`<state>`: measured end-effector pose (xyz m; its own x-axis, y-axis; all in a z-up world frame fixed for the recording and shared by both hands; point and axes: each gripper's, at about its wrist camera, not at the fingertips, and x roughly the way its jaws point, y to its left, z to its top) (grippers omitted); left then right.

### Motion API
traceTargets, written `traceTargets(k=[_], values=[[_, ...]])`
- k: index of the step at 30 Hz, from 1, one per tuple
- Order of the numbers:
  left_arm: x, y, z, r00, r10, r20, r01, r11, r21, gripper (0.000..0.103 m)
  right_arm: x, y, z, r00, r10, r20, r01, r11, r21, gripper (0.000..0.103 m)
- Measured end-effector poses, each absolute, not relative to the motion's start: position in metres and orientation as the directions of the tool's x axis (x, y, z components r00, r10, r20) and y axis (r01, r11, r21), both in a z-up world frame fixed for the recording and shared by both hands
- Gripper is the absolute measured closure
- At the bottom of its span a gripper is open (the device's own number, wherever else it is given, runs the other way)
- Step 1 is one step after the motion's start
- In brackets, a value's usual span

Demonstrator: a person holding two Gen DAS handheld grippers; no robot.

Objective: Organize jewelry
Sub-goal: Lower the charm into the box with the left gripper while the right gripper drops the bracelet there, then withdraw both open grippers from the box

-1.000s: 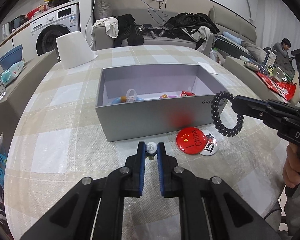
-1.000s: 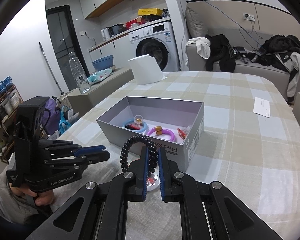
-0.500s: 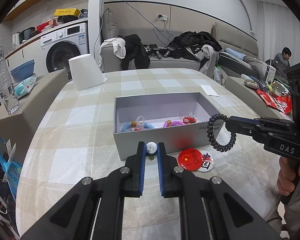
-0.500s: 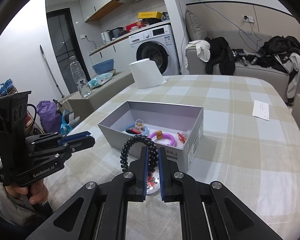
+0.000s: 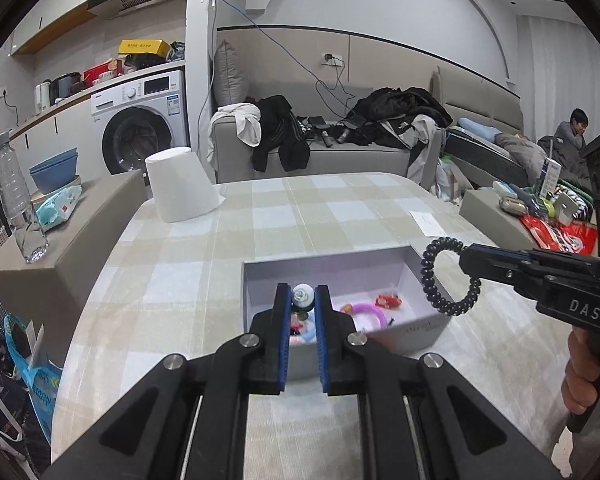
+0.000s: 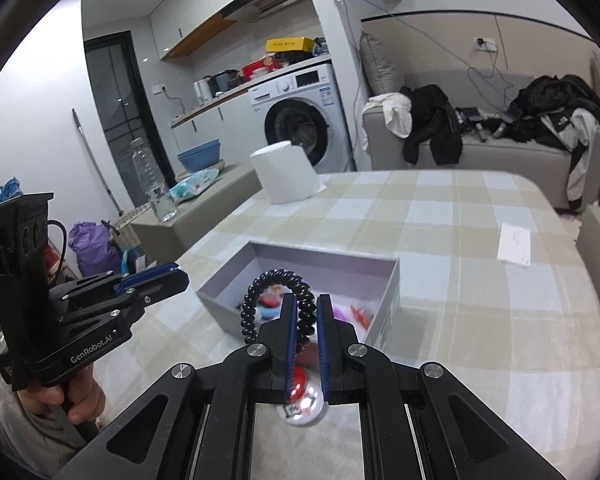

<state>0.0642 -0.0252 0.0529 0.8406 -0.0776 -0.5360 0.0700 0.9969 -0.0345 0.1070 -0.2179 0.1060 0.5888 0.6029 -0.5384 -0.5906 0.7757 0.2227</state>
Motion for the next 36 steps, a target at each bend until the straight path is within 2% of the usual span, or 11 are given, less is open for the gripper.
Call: traceTargets(k=[6,11,31,35,36], values=[[0.087,-0.019,0.044,0.834,-0.043,-0.551,0.027,0.999,-0.036,0.096,0.126,-0.213,0.120,0.600,0.589,-0.542,-0.563,0.792,0.237,0.094],[0.096,-0.018,0.029,0.805,-0.043,-0.591,0.026,0.999,-0.038,0.096,0.141,-0.216,0.104,0.591,0.595,-0.544,-0.528,0.796,0.296,0.094],[0.093,-0.036,0.024,0.787,-0.052,-0.615,0.068,0.998,0.003,0.096,0.146,-0.202,0.074,0.548,0.567,-0.615,-0.531,0.804,0.267,0.094],[0.091,-0.037,0.026,0.784,-0.066,-0.617,0.084,0.996,0.000,0.095,0.143,-0.202,0.077,0.551,0.570,-0.609,-0.539,0.801,0.261,0.092],[0.091,-0.037,0.028,0.783,-0.080,-0.617,0.093,0.996,-0.011,0.092,0.143,-0.202,0.077,0.552,0.573,-0.607,-0.543,0.799,0.261,0.091]])
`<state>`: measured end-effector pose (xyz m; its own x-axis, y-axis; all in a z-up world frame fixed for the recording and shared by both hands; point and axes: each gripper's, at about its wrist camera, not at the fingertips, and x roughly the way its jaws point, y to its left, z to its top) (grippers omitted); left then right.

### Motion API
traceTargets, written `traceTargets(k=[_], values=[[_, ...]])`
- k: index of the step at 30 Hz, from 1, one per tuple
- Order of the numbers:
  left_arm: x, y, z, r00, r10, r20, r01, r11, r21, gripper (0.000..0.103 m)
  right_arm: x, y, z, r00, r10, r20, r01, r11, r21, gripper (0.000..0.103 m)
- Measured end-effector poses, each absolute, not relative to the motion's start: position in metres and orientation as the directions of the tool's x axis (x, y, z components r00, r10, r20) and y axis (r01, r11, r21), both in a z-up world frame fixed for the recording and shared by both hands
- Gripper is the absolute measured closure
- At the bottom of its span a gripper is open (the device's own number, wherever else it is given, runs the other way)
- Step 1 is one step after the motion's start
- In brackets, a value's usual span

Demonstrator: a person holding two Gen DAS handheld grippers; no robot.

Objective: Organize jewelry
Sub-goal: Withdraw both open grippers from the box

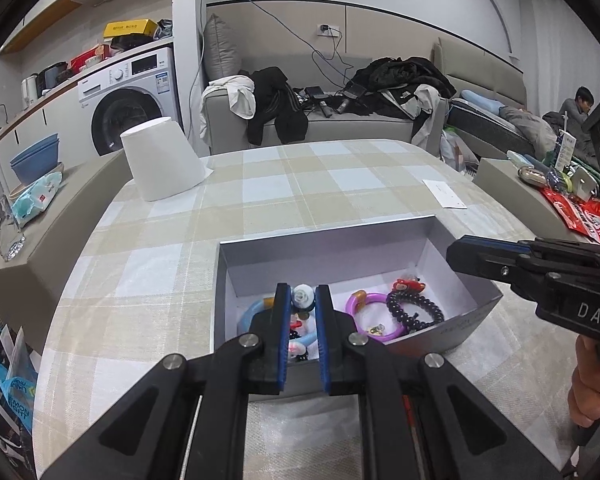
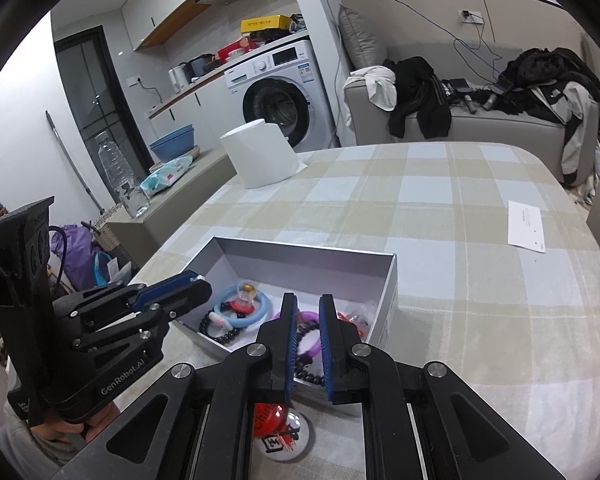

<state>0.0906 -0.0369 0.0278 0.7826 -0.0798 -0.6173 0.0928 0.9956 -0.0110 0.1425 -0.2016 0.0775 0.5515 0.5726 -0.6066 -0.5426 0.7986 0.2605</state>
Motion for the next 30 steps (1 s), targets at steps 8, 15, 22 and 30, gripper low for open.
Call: traceTargets(k=[8,15,22,30], values=[[0.079,-0.036,0.042,0.792,-0.123,-0.598,0.108,0.992,-0.060,0.023,0.134,-0.205,0.088,0.592,0.555,-0.585,-0.534,0.813,0.231,0.041],[0.055,-0.033,0.031,0.788,-0.111,-0.606,0.115,0.993,-0.033,0.001,0.115,-0.222,0.079,0.569,0.550,-0.611,-0.553,0.806,0.211,0.000],[0.047,-0.035,0.009,0.755,-0.108,-0.647,0.113,0.993,-0.033,0.001,0.103,-0.227,0.049,0.529,0.481,-0.699,-0.537,0.828,0.164,0.000],[0.044,-0.032,-0.005,0.732,-0.085,-0.676,0.085,0.996,-0.033,0.001,0.095,-0.208,0.031,0.493,0.403,-0.771,-0.571,0.818,0.062,0.000]])
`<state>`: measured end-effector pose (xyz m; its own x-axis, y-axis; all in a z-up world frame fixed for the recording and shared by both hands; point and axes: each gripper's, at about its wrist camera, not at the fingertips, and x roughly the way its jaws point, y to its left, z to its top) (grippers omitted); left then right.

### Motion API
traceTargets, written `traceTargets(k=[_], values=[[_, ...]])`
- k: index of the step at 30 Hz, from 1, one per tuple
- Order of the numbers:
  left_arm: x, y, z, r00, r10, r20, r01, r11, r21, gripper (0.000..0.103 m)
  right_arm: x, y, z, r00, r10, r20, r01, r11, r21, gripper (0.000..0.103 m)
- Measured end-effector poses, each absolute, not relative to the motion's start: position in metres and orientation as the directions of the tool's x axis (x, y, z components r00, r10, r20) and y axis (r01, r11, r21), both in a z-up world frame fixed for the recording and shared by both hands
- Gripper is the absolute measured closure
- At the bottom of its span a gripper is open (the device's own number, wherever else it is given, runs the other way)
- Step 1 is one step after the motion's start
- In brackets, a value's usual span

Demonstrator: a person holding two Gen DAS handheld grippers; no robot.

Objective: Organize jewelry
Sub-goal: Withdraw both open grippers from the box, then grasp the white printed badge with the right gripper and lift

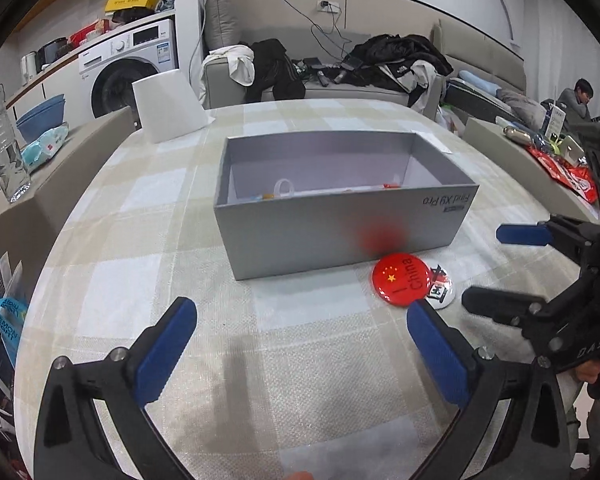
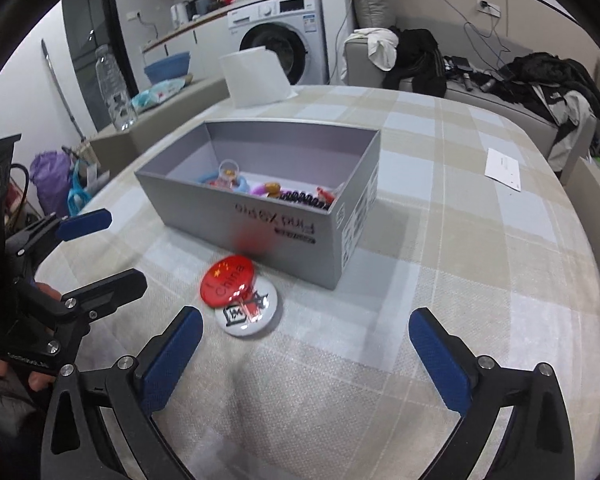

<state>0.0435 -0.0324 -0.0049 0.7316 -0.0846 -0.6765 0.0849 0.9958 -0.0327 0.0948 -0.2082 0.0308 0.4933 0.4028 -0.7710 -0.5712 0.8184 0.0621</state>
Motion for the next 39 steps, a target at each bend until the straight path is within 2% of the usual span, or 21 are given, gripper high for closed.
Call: traceTargets(k=[8,13,18,23,29,31,38,39], values=[[0.045,-0.028,-0.007,0.723,-0.105,-0.683,0.080,0.994,-0.069,0.001,0.097,-0.194,0.019,0.491,0.312,-0.814,-0.577,0.816,-0.035,0.001],[0.046,-0.025,-0.008,0.719,-0.120,-0.684,0.077,0.993,-0.094,0.001,0.096,-0.185,0.018,0.470,0.316,-0.824,-0.600,0.799,-0.036,0.019],[0.047,-0.025,-0.008,0.715,-0.119,-0.689,0.073,0.993,-0.096,0.001,0.093,-0.178,0.019,0.459,0.339,-0.821,-0.627,0.779,-0.029,0.031],[0.047,-0.024,-0.009,0.711,-0.113,-0.694,0.061,0.993,-0.099,0.001,0.091,-0.174,0.019,0.457,0.353,-0.816,-0.637,0.770,-0.023,0.034],[0.047,-0.022,-0.009,0.708,-0.118,-0.696,0.060,0.992,-0.107,0.001,0.087,-0.164,0.020,0.452,0.378,-0.808,-0.663,0.748,-0.021,0.051],[0.046,-0.022,-0.009,0.708,-0.117,-0.696,0.060,0.993,-0.106,0.001,0.084,-0.162,0.021,0.444,0.397,-0.803,-0.681,0.732,-0.014,0.062],[0.047,-0.020,-0.009,0.707,-0.120,-0.697,0.059,0.992,-0.110,0.001,0.077,-0.166,0.022,0.420,0.435,-0.797,-0.711,0.703,0.009,0.063],[0.047,-0.020,-0.009,0.707,-0.120,-0.697,0.059,0.992,-0.111,0.001,0.077,-0.170,0.024,0.423,0.442,-0.791,-0.705,0.709,0.020,0.068]])
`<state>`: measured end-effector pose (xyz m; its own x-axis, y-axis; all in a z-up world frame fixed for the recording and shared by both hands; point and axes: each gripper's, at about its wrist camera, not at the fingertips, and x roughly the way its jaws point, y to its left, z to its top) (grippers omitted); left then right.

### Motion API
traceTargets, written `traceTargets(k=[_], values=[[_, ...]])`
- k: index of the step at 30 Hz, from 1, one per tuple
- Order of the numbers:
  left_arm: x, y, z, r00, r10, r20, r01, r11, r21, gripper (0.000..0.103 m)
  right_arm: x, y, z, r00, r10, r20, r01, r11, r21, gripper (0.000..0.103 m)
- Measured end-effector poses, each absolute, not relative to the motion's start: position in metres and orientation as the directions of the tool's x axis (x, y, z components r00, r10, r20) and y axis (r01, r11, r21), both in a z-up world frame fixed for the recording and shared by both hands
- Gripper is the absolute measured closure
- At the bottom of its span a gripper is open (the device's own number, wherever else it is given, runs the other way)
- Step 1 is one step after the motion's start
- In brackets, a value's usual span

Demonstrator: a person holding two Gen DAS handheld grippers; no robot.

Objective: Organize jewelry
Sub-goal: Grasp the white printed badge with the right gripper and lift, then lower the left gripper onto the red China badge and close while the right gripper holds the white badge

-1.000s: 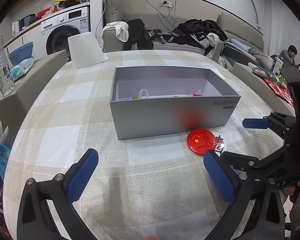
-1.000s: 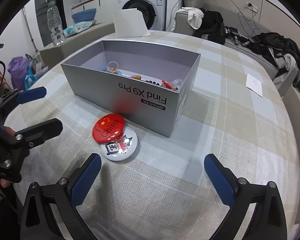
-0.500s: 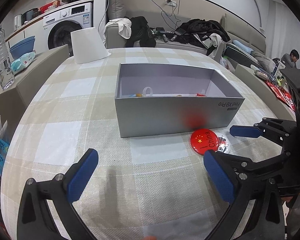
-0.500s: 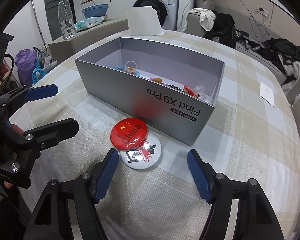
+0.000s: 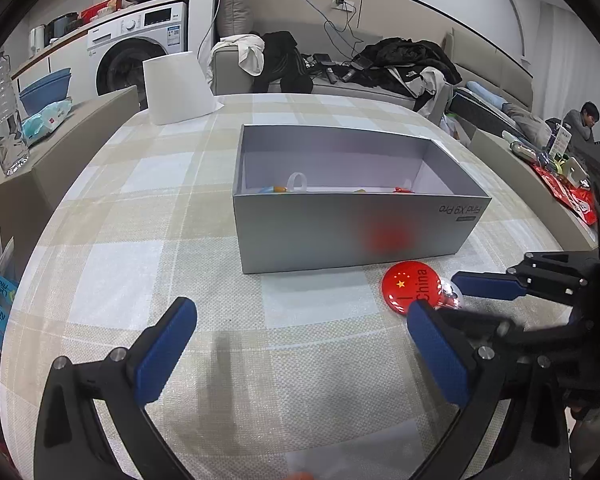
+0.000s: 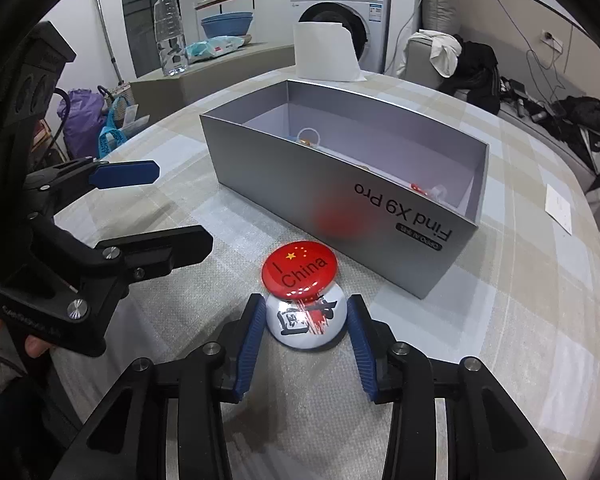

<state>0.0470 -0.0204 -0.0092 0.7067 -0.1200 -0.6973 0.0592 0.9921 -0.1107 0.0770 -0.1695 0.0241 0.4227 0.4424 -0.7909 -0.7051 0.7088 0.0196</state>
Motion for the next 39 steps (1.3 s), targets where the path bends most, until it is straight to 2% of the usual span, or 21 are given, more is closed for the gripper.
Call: traceTargets(k=[1,3,4,9,11,12,14,19,31,39], values=[[0.047,-0.020,-0.009,0.706,-0.120,-0.698,0.059,0.992,-0.112,0.001,0.078,-0.174,0.027,0.428,0.445,-0.787,-0.697,0.717,0.027,0.081],[0.047,-0.020,-0.009,0.706,-0.121,-0.698,0.059,0.992,-0.112,0.001,0.081,-0.184,0.030,0.419,0.454,-0.786,-0.683,0.728,0.057,0.089],[0.047,-0.019,-0.009,0.706,-0.120,-0.698,0.058,0.992,-0.112,0.001,0.082,-0.186,0.029,0.421,0.447,-0.789,-0.679,0.732,0.053,0.089],[0.047,-0.019,-0.009,0.707,-0.118,-0.698,0.058,0.992,-0.109,0.001,0.083,-0.189,0.029,0.405,0.465,-0.787,-0.682,0.727,0.079,0.085],[0.047,-0.018,-0.009,0.707,-0.119,-0.697,0.058,0.992,-0.111,0.001,0.082,-0.185,0.027,0.398,0.466,-0.790,-0.690,0.720,0.078,0.076],[0.047,-0.018,-0.008,0.706,-0.120,-0.698,0.058,0.992,-0.112,0.001,0.080,-0.183,0.026,0.395,0.463,-0.793,-0.694,0.716,0.072,0.066],[0.047,-0.018,-0.009,0.705,-0.124,-0.698,0.059,0.991,-0.116,0.001,0.075,-0.177,0.024,0.402,0.454,-0.795,-0.708,0.705,0.045,0.060],[0.048,-0.017,-0.008,0.704,-0.129,-0.699,0.060,0.991,-0.122,0.001,0.070,-0.163,0.021,0.442,0.414,-0.796,-0.718,0.695,-0.037,0.060],[0.048,-0.018,-0.008,0.703,-0.129,-0.700,0.060,0.991,-0.123,0.001,0.078,-0.186,0.023,0.448,0.381,-0.809,-0.679,0.734,-0.030,0.062],[0.048,-0.018,-0.008,0.703,-0.128,-0.700,0.060,0.991,-0.122,0.001,0.080,-0.196,0.032,0.455,0.419,-0.786,-0.667,0.745,0.011,0.062]])
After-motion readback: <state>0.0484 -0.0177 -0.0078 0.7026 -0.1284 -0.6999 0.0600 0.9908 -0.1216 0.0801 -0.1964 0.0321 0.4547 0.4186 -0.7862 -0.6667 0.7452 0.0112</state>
